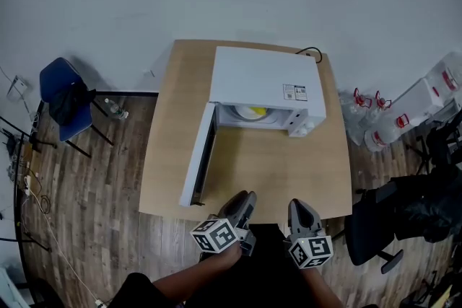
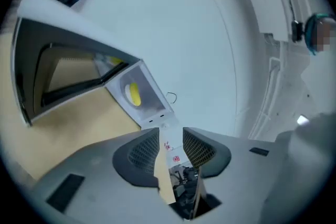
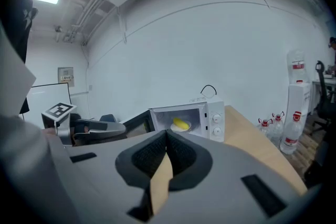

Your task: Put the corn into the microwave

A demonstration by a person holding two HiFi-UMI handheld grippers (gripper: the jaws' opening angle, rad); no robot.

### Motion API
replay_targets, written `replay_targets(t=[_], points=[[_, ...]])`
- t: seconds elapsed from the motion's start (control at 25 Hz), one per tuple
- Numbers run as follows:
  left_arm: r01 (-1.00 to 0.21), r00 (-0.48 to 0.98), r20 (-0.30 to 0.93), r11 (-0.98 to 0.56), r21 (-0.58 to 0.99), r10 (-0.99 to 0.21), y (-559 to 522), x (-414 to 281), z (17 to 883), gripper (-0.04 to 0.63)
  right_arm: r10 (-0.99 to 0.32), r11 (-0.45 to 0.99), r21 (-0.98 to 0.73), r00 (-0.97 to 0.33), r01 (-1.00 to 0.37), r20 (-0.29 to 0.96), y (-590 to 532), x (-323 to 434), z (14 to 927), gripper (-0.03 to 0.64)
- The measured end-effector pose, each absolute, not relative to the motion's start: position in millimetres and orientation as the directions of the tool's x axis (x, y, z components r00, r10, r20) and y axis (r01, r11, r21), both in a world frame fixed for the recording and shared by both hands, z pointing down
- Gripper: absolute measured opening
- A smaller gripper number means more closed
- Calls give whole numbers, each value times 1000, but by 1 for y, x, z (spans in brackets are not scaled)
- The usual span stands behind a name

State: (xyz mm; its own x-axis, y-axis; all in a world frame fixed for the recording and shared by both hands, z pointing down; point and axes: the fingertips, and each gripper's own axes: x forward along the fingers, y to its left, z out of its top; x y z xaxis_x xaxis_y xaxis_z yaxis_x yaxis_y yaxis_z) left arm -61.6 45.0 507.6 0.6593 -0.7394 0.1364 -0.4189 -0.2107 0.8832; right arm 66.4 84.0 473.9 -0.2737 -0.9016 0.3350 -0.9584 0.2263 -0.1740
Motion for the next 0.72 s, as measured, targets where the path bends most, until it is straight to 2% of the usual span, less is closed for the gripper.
replay_targets(t=[0.12, 0.28, 0.4, 0.52, 0.72], points=[[-509, 668, 93, -362, 781, -738, 62, -72, 476, 138, -906, 241, -160, -281, -957, 318, 94, 59, 456, 60], [-603, 651, 64, -465, 648, -756, 78, -91, 447, 125, -915, 272, -119, -294, -955, 275, 102, 48, 439, 60], [-663, 633, 47, -509, 549, -773, 86, -101, 431, 93, -916, 298, -94, -312, -950, 251, 102, 39, 431, 60], [-711, 603, 33, -518, 476, -797, 93, -107, 418, 32, -906, 333, -83, -343, -939, 248, 102, 31, 426, 60], [-754, 585, 32, -529, 389, -811, 104, -107, 404, 17, -903, 367, -51, -369, -929, 221, 108, 25, 415, 60]])
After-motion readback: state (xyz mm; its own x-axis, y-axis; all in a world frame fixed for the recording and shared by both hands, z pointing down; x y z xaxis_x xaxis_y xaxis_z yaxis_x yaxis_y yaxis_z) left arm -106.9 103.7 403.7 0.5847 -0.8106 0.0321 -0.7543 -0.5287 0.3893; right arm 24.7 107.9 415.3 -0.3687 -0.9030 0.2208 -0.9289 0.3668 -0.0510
